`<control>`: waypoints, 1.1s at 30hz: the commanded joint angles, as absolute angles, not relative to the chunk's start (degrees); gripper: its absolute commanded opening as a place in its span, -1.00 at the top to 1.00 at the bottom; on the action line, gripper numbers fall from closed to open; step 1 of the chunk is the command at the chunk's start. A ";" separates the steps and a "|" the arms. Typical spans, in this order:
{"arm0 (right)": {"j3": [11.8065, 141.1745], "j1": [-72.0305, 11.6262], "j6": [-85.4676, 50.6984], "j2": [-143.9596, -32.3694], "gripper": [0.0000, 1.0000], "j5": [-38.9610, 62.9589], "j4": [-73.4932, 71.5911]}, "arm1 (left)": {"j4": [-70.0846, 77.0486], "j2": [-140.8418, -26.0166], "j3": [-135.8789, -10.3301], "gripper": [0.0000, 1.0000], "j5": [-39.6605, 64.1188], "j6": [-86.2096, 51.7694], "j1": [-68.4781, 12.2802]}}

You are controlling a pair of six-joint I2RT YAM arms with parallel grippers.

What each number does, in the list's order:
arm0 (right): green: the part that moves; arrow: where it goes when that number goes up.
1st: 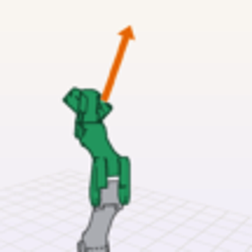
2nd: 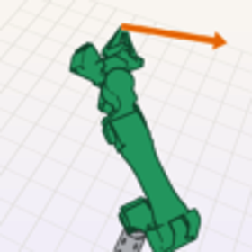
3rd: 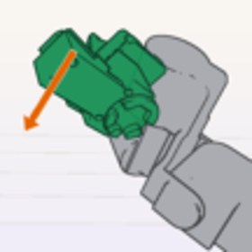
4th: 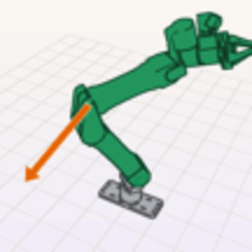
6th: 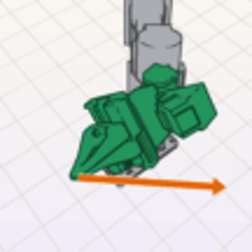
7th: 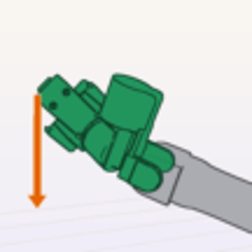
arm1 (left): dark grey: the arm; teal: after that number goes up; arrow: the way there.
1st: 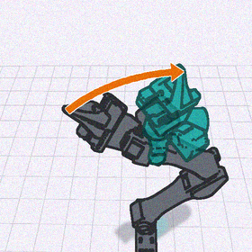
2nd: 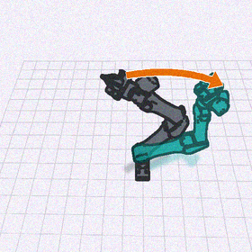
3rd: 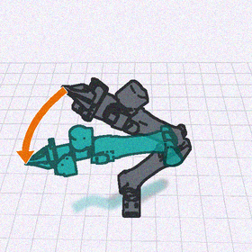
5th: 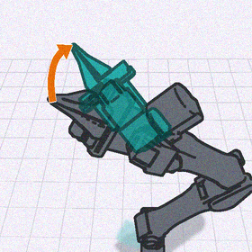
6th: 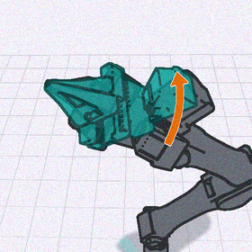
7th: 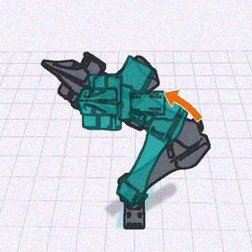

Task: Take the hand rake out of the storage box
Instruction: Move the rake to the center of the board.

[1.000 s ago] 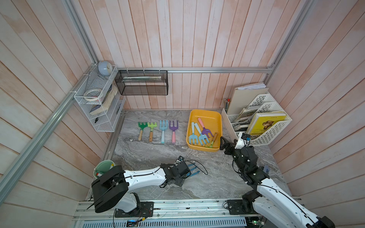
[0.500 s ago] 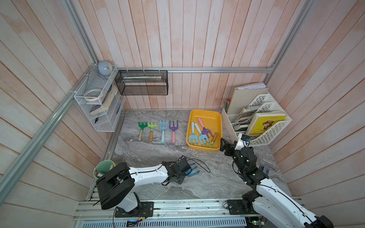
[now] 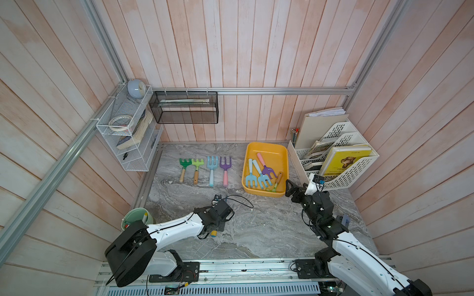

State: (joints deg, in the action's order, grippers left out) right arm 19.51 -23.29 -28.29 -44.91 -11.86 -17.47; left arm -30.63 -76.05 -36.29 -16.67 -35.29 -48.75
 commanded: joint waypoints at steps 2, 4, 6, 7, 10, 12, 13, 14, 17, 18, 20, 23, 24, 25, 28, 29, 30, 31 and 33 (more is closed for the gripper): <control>18.94 -22.85 -28.30 -44.82 -0.96 -10.85 -18.80 | -32.79 -76.02 -36.88 0.63 -23.05 -38.71 -46.98; 18.90 -22.76 -28.30 -44.74 -0.96 -10.75 -18.89 | -34.77 -75.10 -37.40 0.64 -23.84 -38.89 -44.40; 18.98 -22.76 -28.21 -44.73 -0.96 -10.71 -18.80 | -35.56 -73.27 -36.71 0.63 -22.12 -38.44 -41.20; 18.98 -22.77 -28.13 -44.63 -0.96 -10.85 -18.76 | -34.41 -72.22 -36.02 0.62 -20.01 -37.37 -40.15; 18.69 -22.68 -28.04 -44.47 -0.96 -11.13 -18.94 | -35.26 -72.02 -35.82 0.57 -19.98 -38.89 -40.08; 18.63 -22.58 -27.91 -44.56 -0.96 -11.12 -19.17 | -35.38 -73.69 -35.66 0.54 -19.42 -39.46 -40.08; 18.63 -22.53 -27.86 -44.56 -0.96 -11.09 -19.19 | -36.08 -74.96 -36.09 0.52 -19.10 -39.92 -40.08; 18.55 -22.50 -27.86 -44.49 -0.96 -11.08 -19.27 | -36.57 -76.11 -36.24 0.48 -18.11 -40.18 -40.08; 18.46 -22.43 -27.86 -44.54 -0.96 -10.92 -19.34 | -41.18 -79.26 -37.61 0.46 -18.32 -43.90 -41.30; 18.39 -22.27 -27.84 -44.53 -0.96 -11.00 -19.48 | -41.50 -79.69 -37.46 0.46 -17.96 -44.43 -41.87; 18.19 -22.24 -27.86 -44.71 -0.96 -10.85 -19.98 | -42.53 -79.94 -36.99 0.39 -18.25 -46.12 -42.01; 18.28 -22.19 -27.90 -44.91 -0.96 -10.49 -20.00 | -42.22 -79.88 -36.40 0.15 -18.01 -46.56 -42.06; 18.28 -22.15 -27.95 -44.91 -0.96 -10.40 -19.89 | -42.04 -79.73 -36.31 0.00 -18.10 -46.54 -42.01; 18.28 -22.13 -27.95 -44.83 -0.96 -10.29 -19.91 | -41.77 -79.56 -36.22 -0.12 -18.16 -46.33 -42.01; 18.28 -22.15 -28.04 -44.71 -0.96 -9.93 -19.88 | -41.50 -78.59 -36.21 -0.28 -18.67 -46.32 -42.01; 18.28 -22.15 -28.08 -44.74 -0.96 -9.85 -19.86 | -41.71 -78.25 -36.37 -0.31 -19.08 -46.36 -42.01; 18.21 -22.15 -28.12 -44.69 -0.96 -9.90 -19.93 | -41.74 -77.70 -36.43 -0.31 -19.29 -46.41 -42.02; 18.19 -22.15 -28.12 -44.60 -0.96 -9.77 -19.95 | -41.70 -76.92 -36.47 -0.30 -19.49 -46.28 -42.02; 18.19 -22.14 -28.12 -44.74 -0.96 -9.69 -19.97 | -42.21 -75.31 -36.51 -0.30 -19.94 -46.70 -42.01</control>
